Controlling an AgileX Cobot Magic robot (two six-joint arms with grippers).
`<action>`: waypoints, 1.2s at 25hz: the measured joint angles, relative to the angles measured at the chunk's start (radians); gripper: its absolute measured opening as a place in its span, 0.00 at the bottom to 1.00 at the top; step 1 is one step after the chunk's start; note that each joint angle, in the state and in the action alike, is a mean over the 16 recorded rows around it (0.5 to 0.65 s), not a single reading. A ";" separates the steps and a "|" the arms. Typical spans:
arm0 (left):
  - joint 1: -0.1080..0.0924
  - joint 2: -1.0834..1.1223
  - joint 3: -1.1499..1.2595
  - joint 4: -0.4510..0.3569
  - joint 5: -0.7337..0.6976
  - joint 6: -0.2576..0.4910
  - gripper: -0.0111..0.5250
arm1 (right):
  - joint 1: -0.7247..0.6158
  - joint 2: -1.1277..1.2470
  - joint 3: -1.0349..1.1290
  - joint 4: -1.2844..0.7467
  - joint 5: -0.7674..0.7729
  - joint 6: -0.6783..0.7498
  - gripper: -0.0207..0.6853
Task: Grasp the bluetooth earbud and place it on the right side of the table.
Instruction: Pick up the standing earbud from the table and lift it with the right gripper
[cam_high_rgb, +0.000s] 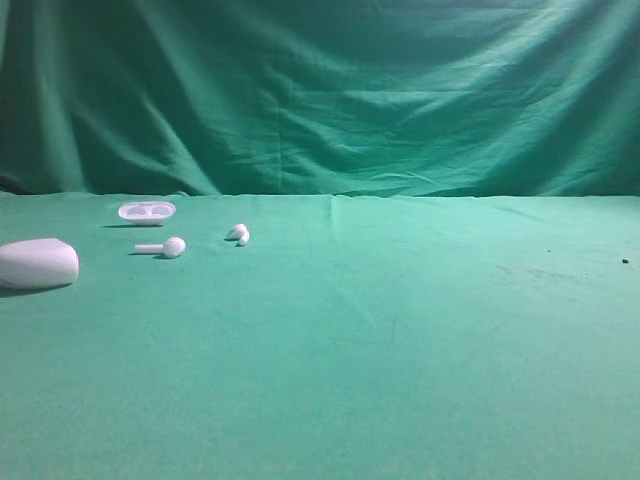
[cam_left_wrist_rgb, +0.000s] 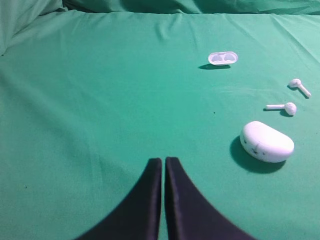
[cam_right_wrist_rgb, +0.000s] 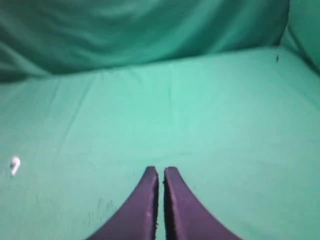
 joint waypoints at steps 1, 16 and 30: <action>0.000 0.000 0.000 0.000 0.000 0.000 0.02 | 0.012 0.042 -0.023 0.005 0.020 -0.016 0.03; 0.000 0.000 0.000 0.000 0.000 0.000 0.02 | 0.361 0.762 -0.539 -0.032 0.267 -0.083 0.03; 0.000 0.000 0.000 0.000 0.000 0.000 0.02 | 0.561 1.356 -1.151 -0.101 0.416 -0.022 0.09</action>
